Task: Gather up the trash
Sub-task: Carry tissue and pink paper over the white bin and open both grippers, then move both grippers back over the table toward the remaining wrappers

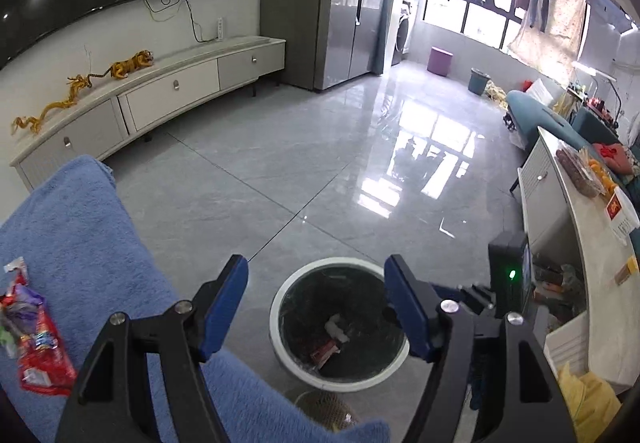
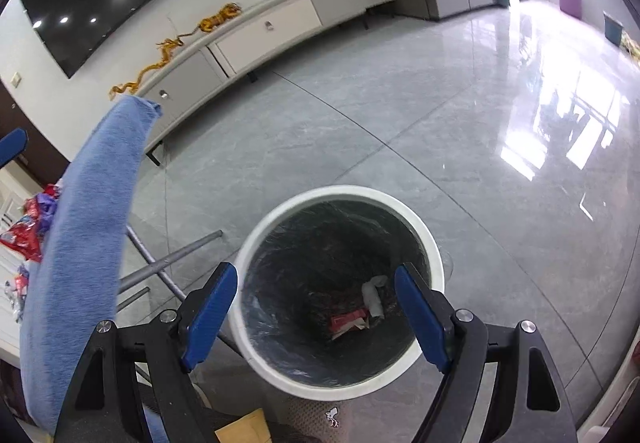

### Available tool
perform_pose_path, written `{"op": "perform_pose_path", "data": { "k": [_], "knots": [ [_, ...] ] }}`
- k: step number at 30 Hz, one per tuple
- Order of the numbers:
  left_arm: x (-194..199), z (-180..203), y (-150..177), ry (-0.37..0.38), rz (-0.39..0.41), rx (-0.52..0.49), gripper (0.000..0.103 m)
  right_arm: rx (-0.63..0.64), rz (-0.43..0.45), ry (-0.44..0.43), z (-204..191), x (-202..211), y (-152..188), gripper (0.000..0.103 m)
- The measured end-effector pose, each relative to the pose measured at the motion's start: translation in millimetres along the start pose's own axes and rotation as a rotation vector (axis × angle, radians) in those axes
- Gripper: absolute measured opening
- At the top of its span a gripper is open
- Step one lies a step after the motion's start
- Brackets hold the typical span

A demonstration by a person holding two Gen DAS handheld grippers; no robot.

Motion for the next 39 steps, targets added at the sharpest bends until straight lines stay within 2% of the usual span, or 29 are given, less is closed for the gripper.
{"op": "perform_pose_path", "data": {
  "k": [3,9,18,24,33,39],
  "knots": [
    [25.4,-2.4,5.2,-0.003,0.022,0.014,0.069,0.020,0.044,-0.016,-11.9,23.5,-4.0,0.080],
    [91.6,-25.3,29.2,-0.064,0.104,0.046,0.069,0.081,0.145,-0.051,-49.2,77.3,-13.6,0.080],
    [187.3,-95.0,100.2,-0.184,0.179,0.178,0.069,0.227,0.222,-0.114,-132.8,126.3,-12.1,0.080],
    [246.9,-153.4,161.4,-0.286,0.250,0.307,0.069,0.364,0.229,-0.148,-201.7,139.7,-2.4,0.080],
    [331.6,-246.8,256.0,-0.476,0.324,0.515,0.069,0.500,0.220,-0.168,-269.9,141.3,4.5,0.080],
    [352.4,-280.6,279.0,-0.504,0.334,0.585,0.069,0.570,0.210,-0.172,-305.8,138.0,8.6,0.080]
  ]
}}
Point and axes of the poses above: each gripper's, at about its wrist camera, not at the fingertips, and x roughly against the way its jaws point, z to its right, y to its underside, the point moved 3 cm from there along -x, roughly the way its jaws point, and after that the axes turned 15 degrees about y, right-handed, at the moved point
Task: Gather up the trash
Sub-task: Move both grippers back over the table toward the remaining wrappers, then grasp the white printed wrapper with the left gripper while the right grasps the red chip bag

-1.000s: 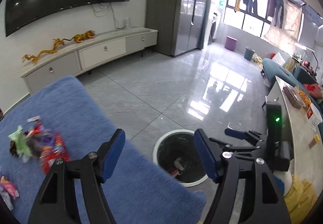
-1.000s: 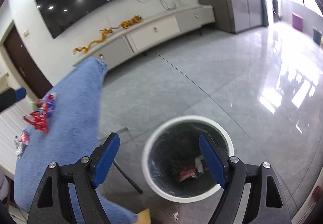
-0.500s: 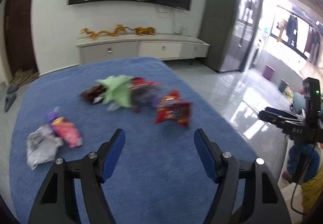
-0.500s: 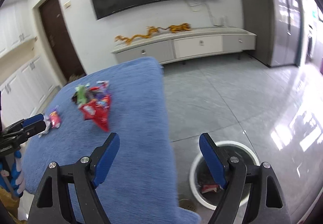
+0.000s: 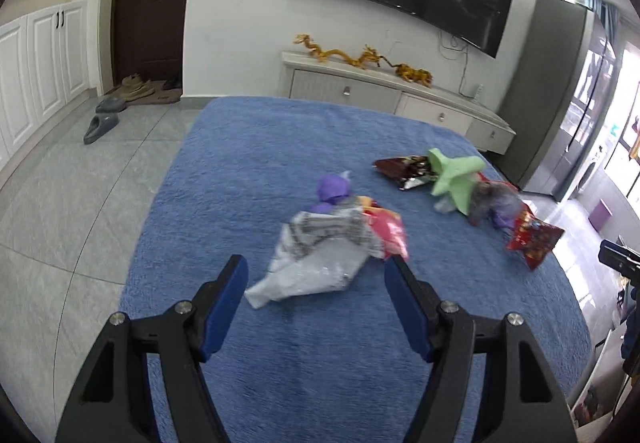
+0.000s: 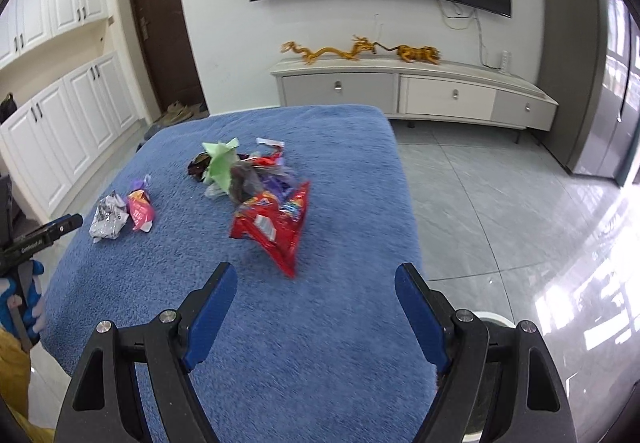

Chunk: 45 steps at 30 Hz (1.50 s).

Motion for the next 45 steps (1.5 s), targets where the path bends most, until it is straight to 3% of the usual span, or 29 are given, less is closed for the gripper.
{"op": "perform_pose_path", "data": {
  "k": [11,23,28,30,32,35,39,45],
  "knots": [
    [-26.5,-23.6,-6.6,0.015,-0.042,0.043,0.069,0.103,-0.022,-0.027,-36.4,-23.7,-19.9,0.083],
    [-46.6,-30.2,-11.8,0.021,-0.075,0.058,0.068,0.119,-0.101,-0.088,-63.3,-88.0,-33.0,0.083],
    [-60.0,-32.7,-8.6,0.030,-0.104,0.082,0.055,0.112,-0.117,-0.089,-66.2,-103.7,-35.0,0.083],
    [-60.3,-32.7,-8.0,0.046,-0.097,0.100,0.043,0.114,-0.118,-0.082,-64.8,-106.4,-33.7,0.073],
    [-58.2,-31.0,-7.8,0.058,-0.089,0.108,0.034,0.112,-0.125,-0.094,-61.9,-106.8,-31.1,0.047],
    [-54.4,-26.4,-7.0,0.062,-0.081,0.103,0.021,0.105,-0.118,-0.107,-56.9,-102.4,-26.8,0.035],
    [-45.9,-15.2,-4.3,0.084,-0.071,0.099,0.009,0.076,-0.102,-0.131,-46.3,-90.4,-21.1,0.029],
    [-29.3,9.6,-1.2,0.122,-0.046,0.071,0.004,0.054,-0.071,-0.170,-30.8,-64.7,-9.2,0.024]
  ]
}}
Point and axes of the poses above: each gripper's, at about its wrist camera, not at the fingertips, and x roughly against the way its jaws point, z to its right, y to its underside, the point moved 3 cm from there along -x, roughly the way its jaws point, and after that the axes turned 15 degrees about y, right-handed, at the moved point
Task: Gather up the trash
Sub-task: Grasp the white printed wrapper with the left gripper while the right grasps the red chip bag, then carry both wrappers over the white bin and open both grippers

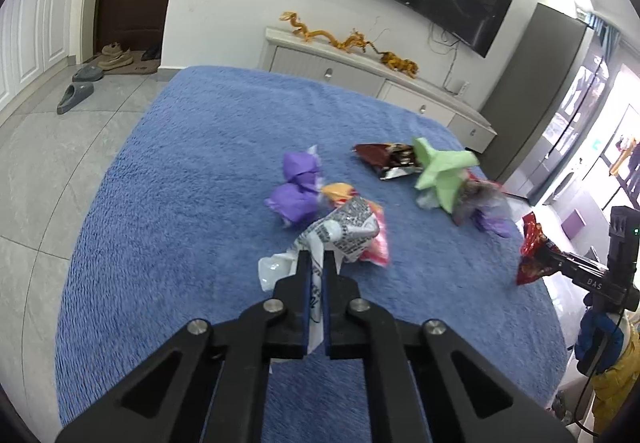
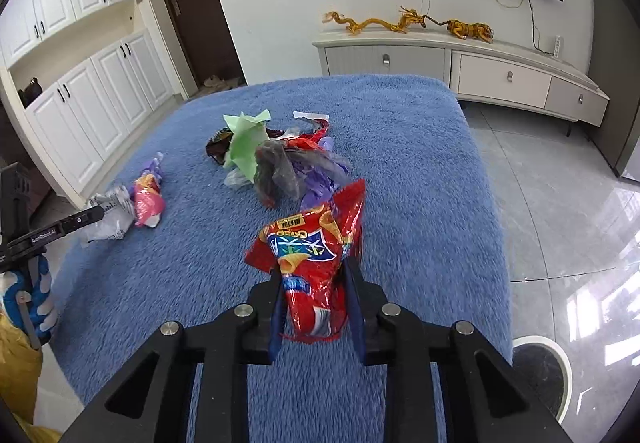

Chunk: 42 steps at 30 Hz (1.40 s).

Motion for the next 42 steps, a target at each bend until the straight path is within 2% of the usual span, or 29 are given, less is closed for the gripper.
{"op": "perform_pose_path", "data": {
  "k": [8,15,20,24,29,34,42],
  "knots": [
    [17.2,57.5,-4.0,0.057,0.030,-0.098,0.003,-0.049,0.068,-0.041,18.8,32.0,5.0,0.019],
    [12.9,123.3,-13.3,0.122,0.012,-0.194,0.003,-0.130,0.154,-0.058,51.5,67.6,14.8,0.018],
    [-10.2,183.0,-17.1,0.188,-0.029,-0.279,0.003,-0.205,0.211,-0.019,95.9,93.4,30.8,0.018],
    [-39.6,236.7,-14.7,0.230,-0.082,-0.370,0.003,-0.287,0.232,0.052,143.1,108.3,55.0,0.018],
    [-85.5,307.6,-4.2,0.301,-0.173,-0.470,0.003,-0.416,0.221,0.106,197.7,110.7,91.2,0.018],
    [-126.6,369.7,12.7,0.361,-0.260,-0.547,0.003,-0.538,0.158,0.138,240.7,95.3,133.0,0.018],
    [-197.1,439.5,52.5,0.394,-0.406,-0.626,0.003,-0.644,0.045,0.149,278.2,63.0,178.3,0.018]
  ]
}}
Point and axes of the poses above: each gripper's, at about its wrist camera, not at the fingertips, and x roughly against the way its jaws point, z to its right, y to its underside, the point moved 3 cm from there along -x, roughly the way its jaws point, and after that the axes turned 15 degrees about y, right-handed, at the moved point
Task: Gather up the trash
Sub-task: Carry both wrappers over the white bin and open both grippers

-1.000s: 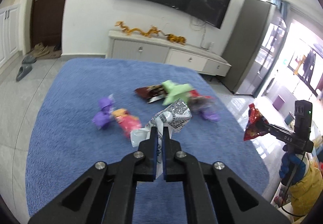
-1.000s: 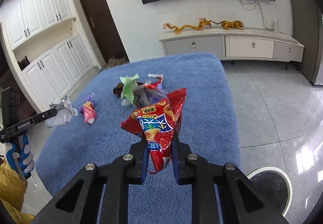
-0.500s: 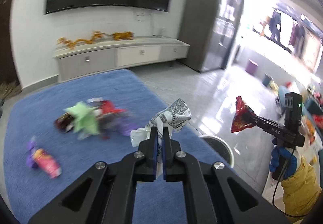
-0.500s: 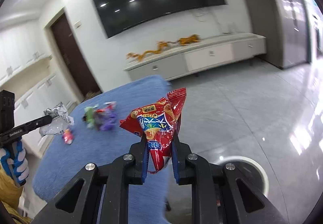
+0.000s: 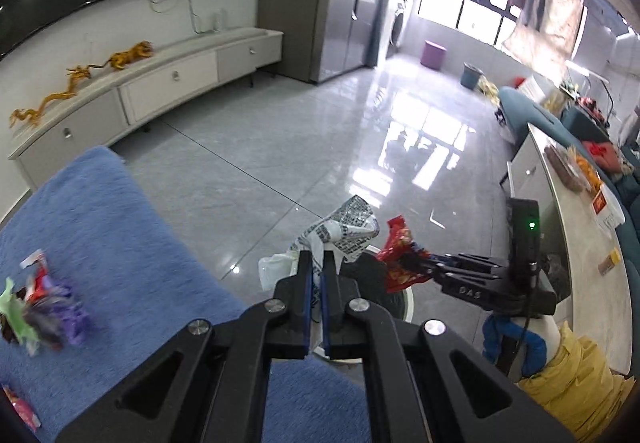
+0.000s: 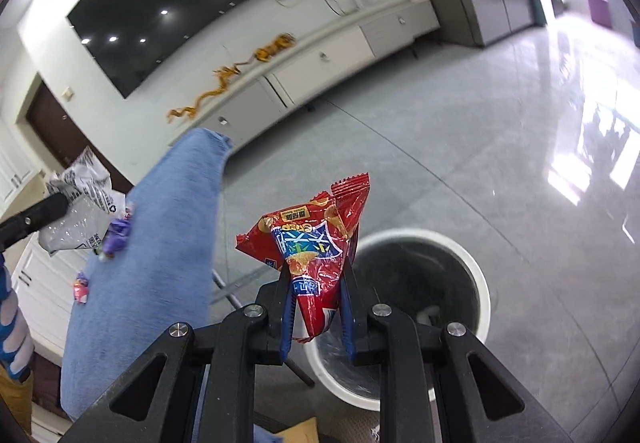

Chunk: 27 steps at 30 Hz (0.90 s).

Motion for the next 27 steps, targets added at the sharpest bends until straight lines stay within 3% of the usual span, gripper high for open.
{"op": "perform_pose_path", "data": {
  "k": [9,10,11,12,13,14,15,20,27],
  "knots": [
    [-92.8,5.7,-4.8,0.061,-0.137,0.042,0.005,-0.105,-0.128,0.052,51.1,-42.0,26.9,0.022],
    [-99.8,4.1,-4.2,0.070,-0.149,0.052,0.006,-0.114,-0.141,0.059,56.5,-45.1,30.0,0.032],
    [-108.0,3.5,-4.5,0.077,-0.161,0.063,0.011,-0.118,-0.148,0.065,57.9,-47.7,31.1,0.046],
    [-114.9,2.8,-4.8,0.085,-0.172,0.075,0.027,-0.122,-0.158,0.074,62.1,-50.1,34.2,0.050],
    [-119.3,1.5,-4.7,0.097,-0.174,0.089,0.037,-0.124,-0.165,0.080,64.7,-50.8,36.5,0.053],
    [-122.4,0.8,-5.4,0.102,-0.169,0.100,0.055,-0.125,-0.169,0.081,66.3,-52.2,37.8,0.053],
    [-123.6,-0.3,-5.5,0.104,-0.164,0.108,0.057,-0.126,-0.176,0.086,68.3,-52.8,39.6,0.053],
    [-118.9,-5.2,-3.5,0.097,-0.160,0.118,0.057,-0.130,-0.189,0.101,70.7,-51.2,41.6,0.053],
    [-78.2,-23.4,-2.8,-0.011,-0.083,0.141,0.057,-0.089,-0.149,0.106,48.2,-40.1,28.3,0.053]
  ]
}}
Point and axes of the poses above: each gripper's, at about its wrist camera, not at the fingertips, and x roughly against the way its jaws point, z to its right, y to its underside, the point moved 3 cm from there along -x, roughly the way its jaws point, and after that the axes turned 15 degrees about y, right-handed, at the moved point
